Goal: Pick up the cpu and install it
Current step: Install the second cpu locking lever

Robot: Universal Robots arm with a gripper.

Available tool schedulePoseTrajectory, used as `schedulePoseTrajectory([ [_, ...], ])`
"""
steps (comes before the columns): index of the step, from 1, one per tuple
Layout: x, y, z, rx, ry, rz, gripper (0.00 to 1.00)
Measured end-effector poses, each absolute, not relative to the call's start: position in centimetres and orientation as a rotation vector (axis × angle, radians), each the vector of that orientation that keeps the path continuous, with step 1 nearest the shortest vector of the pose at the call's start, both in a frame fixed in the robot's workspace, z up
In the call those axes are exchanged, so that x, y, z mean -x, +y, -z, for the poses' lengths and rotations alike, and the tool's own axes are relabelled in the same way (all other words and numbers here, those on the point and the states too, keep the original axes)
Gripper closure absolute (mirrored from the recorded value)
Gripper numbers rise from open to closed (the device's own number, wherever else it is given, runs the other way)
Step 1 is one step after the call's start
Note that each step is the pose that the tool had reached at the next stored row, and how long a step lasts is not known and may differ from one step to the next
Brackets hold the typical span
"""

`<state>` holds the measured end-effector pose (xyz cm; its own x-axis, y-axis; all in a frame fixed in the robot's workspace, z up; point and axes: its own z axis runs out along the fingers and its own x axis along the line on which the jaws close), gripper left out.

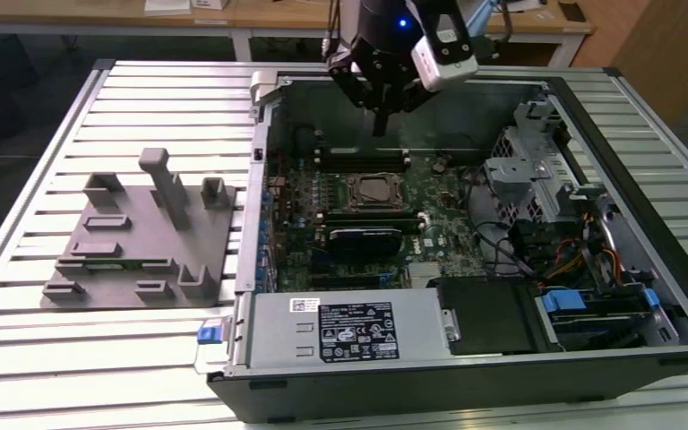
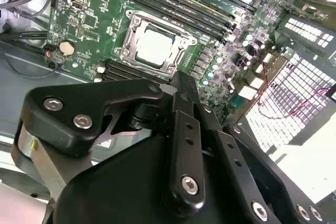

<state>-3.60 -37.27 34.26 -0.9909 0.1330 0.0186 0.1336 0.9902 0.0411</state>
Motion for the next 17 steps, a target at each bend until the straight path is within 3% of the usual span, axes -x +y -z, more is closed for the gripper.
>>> schedulePoseTrajectory([
  [17,3.60,-37.27,-34.35,0.209,-3.118,0.068,0.89],
])
